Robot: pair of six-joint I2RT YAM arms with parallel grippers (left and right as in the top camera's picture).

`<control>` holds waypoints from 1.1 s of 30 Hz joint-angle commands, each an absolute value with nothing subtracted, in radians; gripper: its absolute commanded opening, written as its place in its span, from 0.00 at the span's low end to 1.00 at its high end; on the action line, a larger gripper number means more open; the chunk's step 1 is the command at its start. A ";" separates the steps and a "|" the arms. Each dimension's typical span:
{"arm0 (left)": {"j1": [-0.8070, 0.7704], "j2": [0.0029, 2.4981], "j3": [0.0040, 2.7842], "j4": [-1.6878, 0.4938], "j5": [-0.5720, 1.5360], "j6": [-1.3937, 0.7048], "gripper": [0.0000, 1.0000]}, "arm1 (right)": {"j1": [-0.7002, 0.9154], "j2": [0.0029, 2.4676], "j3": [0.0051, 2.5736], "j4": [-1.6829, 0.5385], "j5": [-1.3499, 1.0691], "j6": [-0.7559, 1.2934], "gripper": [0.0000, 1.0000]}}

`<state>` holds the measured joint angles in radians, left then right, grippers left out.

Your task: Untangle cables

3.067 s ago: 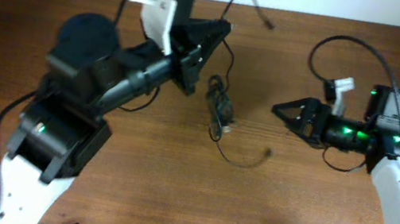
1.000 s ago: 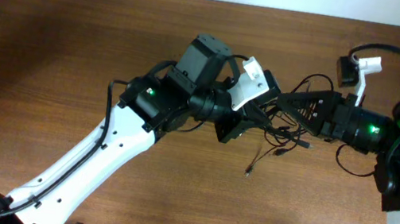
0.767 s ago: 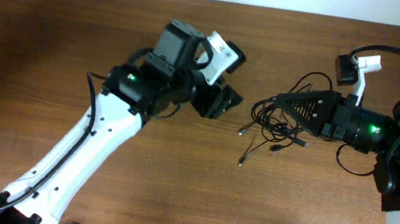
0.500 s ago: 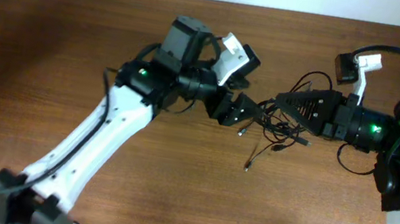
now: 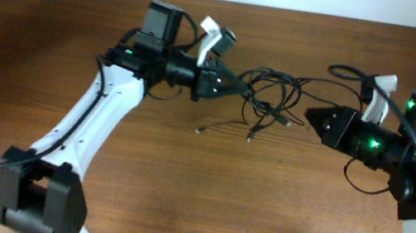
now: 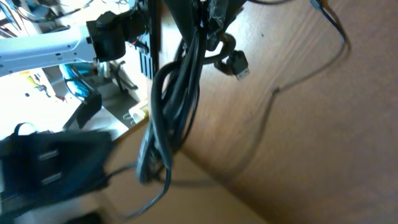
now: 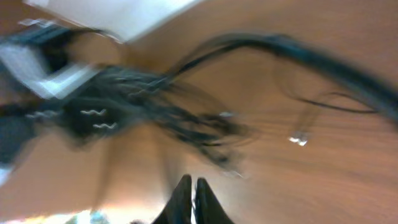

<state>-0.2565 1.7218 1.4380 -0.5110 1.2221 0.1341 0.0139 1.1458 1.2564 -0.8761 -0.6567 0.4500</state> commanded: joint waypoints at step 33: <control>-0.097 1.636 1.441 -0.508 1.314 -0.115 0.00 | 0.455 1.473 1.259 -0.334 -0.487 0.566 0.43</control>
<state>-0.0967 1.6588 1.4376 -0.5114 1.2839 -0.0391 0.4301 1.4666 1.2530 -0.3653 -0.5976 0.5621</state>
